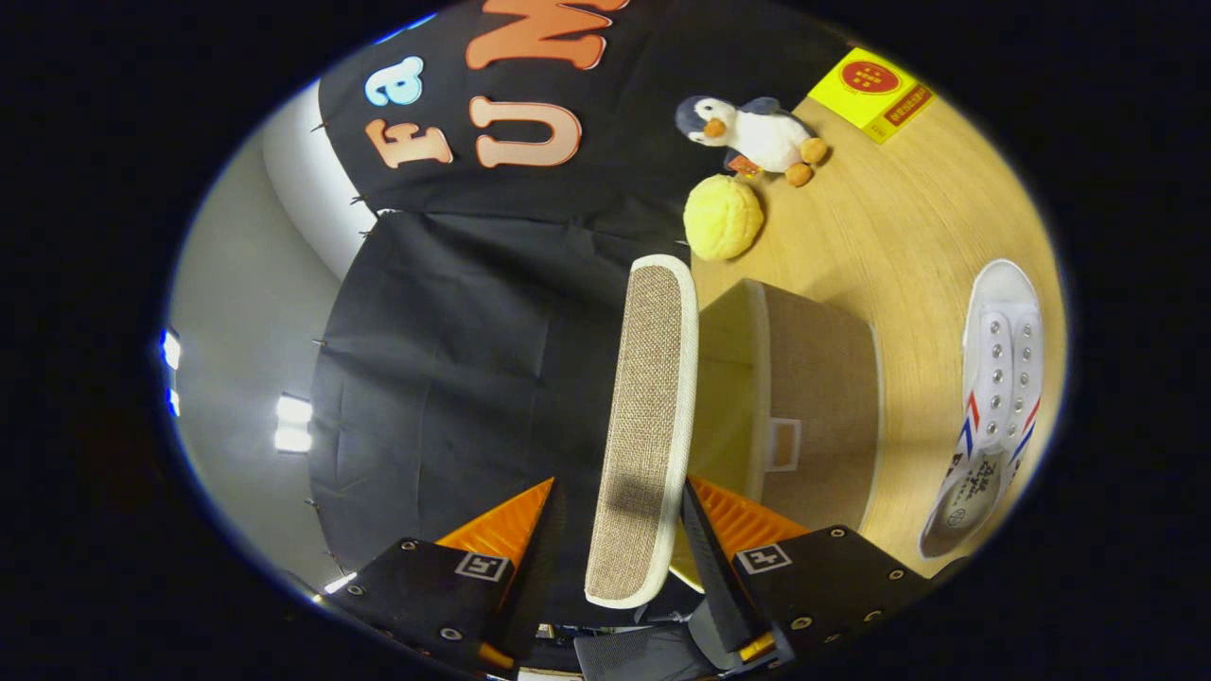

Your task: Open the storage box then place both shoes into the box .Put the left shoe in first, then the right shoe, with the right side of both shoes facing outward in a uniform manner.

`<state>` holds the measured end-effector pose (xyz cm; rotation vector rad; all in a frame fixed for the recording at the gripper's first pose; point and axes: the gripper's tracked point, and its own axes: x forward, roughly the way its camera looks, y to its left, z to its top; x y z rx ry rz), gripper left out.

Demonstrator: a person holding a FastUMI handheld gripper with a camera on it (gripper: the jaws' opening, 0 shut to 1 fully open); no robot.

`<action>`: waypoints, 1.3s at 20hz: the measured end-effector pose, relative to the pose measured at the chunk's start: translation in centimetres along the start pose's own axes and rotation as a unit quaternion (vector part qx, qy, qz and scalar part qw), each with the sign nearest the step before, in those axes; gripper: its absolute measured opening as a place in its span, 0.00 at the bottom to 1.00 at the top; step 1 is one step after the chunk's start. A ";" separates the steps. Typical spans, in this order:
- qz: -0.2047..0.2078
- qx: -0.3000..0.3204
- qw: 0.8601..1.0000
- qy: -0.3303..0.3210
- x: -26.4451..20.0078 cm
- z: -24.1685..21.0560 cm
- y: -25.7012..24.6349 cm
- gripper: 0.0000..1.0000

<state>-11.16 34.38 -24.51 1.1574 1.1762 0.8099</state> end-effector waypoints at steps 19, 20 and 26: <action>-0.037 -0.102 0.994 0.013 11.3 0.3 10.4 0.14; -0.037 -0.110 0.993 0.021 12.2 -0.4 11.0 0.15; -0.063 -0.138 0.987 0.047 18.1 -4.0 11.7 0.15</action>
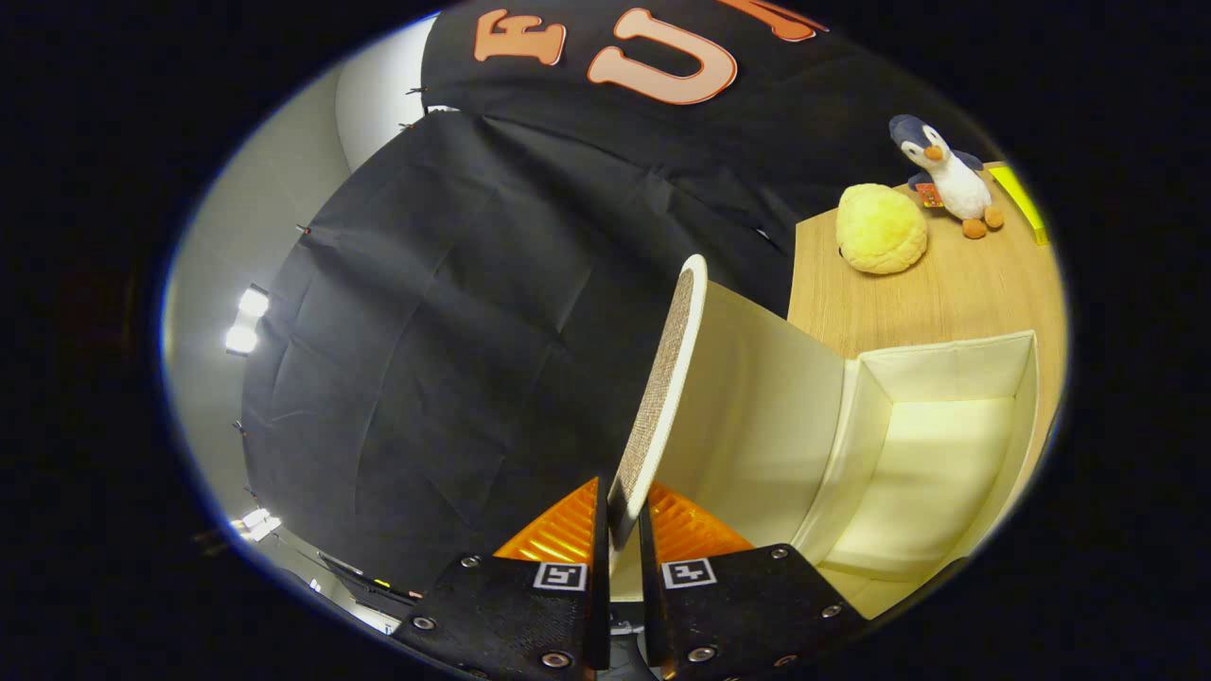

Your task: Open the storage box then place both shoes into the box .Put the left shoe in first, then the right shoe, with the right side of both shoes facing outward in a uniform manner.

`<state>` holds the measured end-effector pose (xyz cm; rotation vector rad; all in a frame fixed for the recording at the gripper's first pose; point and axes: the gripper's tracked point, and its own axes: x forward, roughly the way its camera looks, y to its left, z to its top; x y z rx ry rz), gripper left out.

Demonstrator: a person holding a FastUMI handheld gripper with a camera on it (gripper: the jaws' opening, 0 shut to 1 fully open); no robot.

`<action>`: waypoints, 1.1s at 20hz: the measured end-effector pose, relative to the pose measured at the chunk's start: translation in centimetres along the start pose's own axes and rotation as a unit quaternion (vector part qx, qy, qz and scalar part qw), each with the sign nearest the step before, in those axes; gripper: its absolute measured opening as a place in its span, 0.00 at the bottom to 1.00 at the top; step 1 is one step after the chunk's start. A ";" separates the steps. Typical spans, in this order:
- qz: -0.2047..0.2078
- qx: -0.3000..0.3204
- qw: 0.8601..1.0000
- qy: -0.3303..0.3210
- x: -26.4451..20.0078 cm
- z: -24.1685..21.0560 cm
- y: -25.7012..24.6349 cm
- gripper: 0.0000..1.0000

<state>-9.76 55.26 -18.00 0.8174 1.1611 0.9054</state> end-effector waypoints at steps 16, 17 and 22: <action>-0.122 -0.036 0.992 0.007 -0.2 -3.1 -6.8 0.65; -0.128 -0.044 0.991 0.001 -1.7 -2.5 -7.6 0.70; -0.181 -0.098 0.978 -0.044 -9.5 -0.1 -13.3 0.87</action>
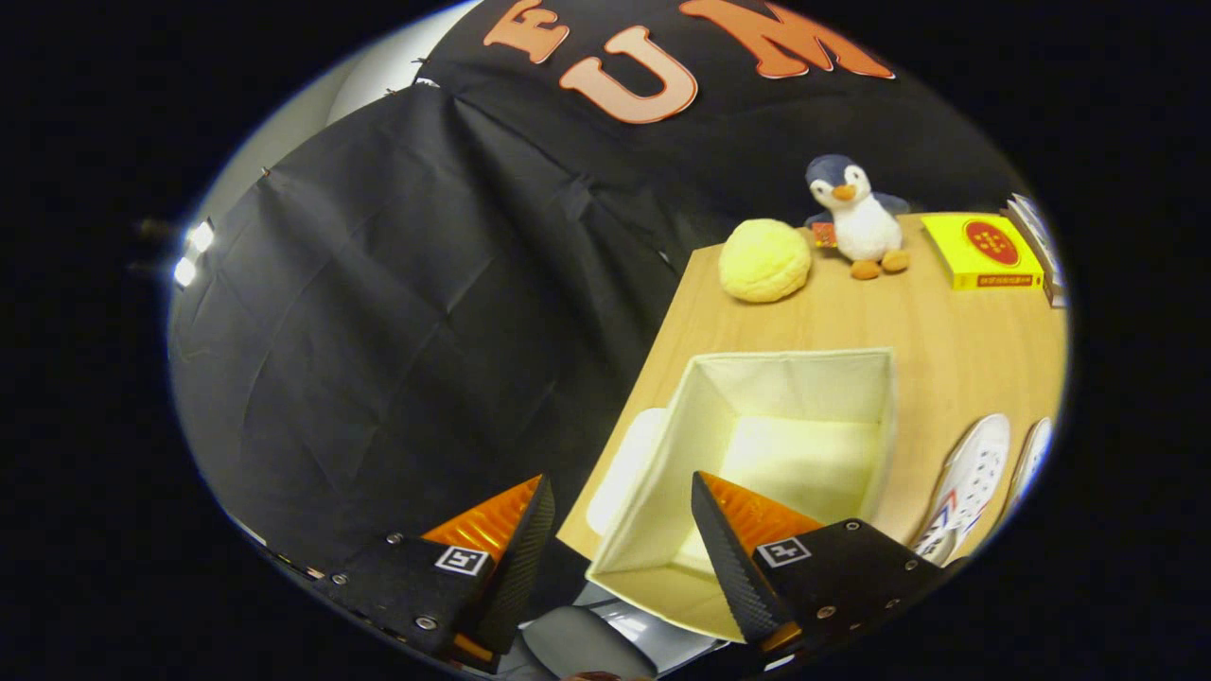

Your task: Open the storage box then place both shoes into the box .Put the left shoe in first, then the right shoe, with the right side of both shoes facing outward in a uniform manner.

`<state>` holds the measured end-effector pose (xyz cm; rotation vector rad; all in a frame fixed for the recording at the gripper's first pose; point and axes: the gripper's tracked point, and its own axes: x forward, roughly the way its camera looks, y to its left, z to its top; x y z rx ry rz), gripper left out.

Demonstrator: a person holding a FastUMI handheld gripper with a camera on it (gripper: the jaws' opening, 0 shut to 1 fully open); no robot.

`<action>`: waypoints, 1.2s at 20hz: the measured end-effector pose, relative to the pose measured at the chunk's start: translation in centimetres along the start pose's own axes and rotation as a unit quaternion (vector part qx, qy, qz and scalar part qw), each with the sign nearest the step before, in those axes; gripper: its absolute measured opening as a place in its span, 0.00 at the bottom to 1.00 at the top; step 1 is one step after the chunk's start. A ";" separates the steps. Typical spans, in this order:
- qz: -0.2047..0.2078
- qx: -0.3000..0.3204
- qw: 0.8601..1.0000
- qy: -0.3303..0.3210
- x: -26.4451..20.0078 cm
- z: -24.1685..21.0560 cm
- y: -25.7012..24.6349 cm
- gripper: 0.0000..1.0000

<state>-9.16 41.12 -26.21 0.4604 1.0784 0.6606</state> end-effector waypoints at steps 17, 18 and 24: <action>-0.239 0.012 0.970 0.050 -7.5 -10.5 -26.1 0.91; -0.247 0.010 0.967 0.058 -7.5 -11.3 -26.8 0.91; -0.268 -0.019 0.958 0.104 -6.2 -15.0 -29.5 0.81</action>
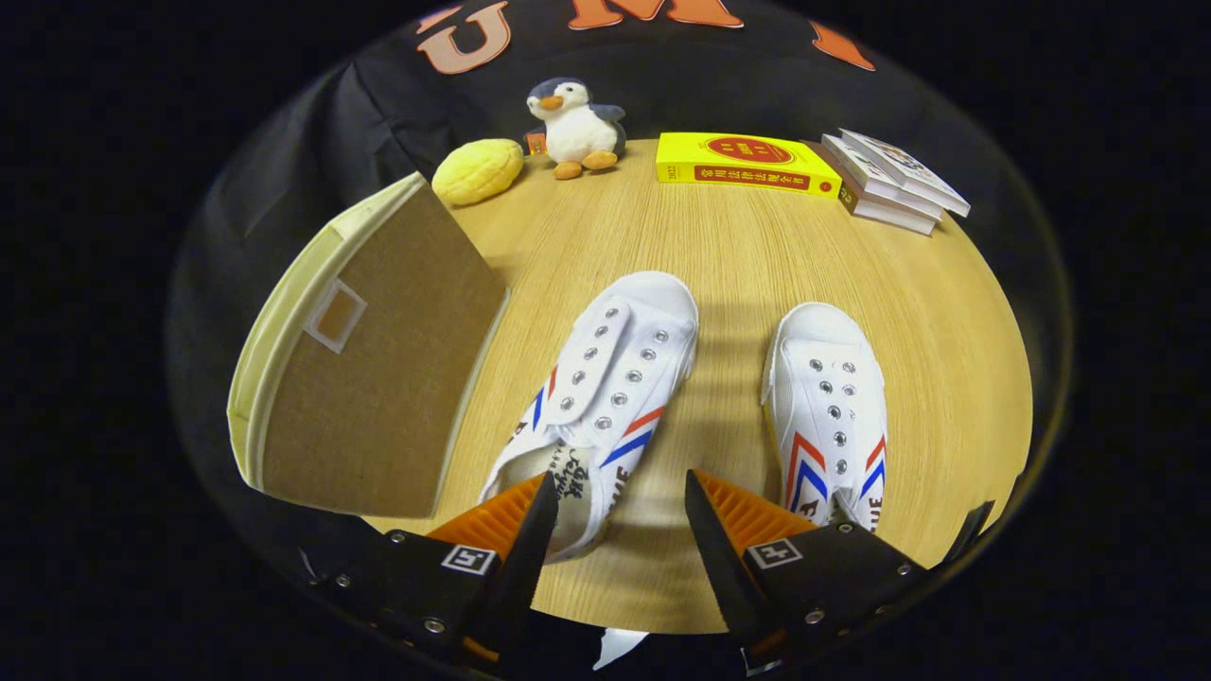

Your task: Open the storage box then place both shoes into the box .Put the left shoe in first, then the right shoe, with the right side of both shoes facing outward in a uniform manner.

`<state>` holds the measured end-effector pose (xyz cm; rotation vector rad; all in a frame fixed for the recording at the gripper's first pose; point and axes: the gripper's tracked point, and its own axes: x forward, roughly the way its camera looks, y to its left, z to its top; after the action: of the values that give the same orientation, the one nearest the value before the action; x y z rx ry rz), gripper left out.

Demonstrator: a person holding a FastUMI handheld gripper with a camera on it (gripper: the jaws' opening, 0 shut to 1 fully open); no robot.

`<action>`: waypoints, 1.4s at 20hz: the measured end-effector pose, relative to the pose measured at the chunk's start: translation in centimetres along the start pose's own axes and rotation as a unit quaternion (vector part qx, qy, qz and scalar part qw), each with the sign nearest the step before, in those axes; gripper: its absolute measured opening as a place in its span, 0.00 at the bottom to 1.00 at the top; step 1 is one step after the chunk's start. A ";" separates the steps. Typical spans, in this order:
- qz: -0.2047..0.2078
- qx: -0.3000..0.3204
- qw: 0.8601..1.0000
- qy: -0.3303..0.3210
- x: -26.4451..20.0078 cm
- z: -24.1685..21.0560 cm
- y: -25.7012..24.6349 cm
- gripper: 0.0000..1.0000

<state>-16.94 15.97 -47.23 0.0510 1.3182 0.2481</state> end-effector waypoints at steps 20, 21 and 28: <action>-0.016 0.036 0.996 -0.076 2.7 1.8 0.0 0.24; -0.013 0.041 0.996 -0.072 2.8 1.9 -0.1 0.19; 0.013 0.096 0.992 -0.077 0.2 4.5 -0.1 0.01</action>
<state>-12.55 16.34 -46.31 0.2460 1.1843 0.1346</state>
